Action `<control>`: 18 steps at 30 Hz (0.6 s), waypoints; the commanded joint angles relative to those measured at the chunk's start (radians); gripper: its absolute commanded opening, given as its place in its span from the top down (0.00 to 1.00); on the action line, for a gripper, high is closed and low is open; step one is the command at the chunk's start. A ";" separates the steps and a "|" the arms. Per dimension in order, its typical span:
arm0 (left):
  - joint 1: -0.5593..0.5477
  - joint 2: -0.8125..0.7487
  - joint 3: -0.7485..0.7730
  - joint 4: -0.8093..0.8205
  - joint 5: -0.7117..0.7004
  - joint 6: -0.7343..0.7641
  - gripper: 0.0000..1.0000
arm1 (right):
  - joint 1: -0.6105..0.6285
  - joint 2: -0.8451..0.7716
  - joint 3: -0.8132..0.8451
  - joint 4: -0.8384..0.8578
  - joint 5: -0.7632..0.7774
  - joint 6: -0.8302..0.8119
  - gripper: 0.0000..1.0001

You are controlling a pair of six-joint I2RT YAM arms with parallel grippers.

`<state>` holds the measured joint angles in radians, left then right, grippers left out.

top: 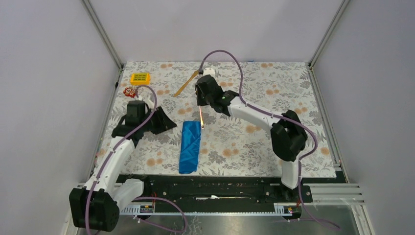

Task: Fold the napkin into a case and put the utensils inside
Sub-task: Insert the fork into the folded napkin.

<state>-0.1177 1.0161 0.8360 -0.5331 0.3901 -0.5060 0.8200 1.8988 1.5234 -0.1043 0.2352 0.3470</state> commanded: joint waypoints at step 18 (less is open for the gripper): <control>-0.498 -0.236 -0.492 0.171 -0.095 -0.446 0.79 | 0.045 0.203 0.219 -0.216 0.093 0.375 1.00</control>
<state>-0.5510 0.7506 0.3622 -0.3904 0.4267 -0.8867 0.8497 2.1021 1.6779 -0.3252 0.2703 0.7067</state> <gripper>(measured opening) 0.221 0.030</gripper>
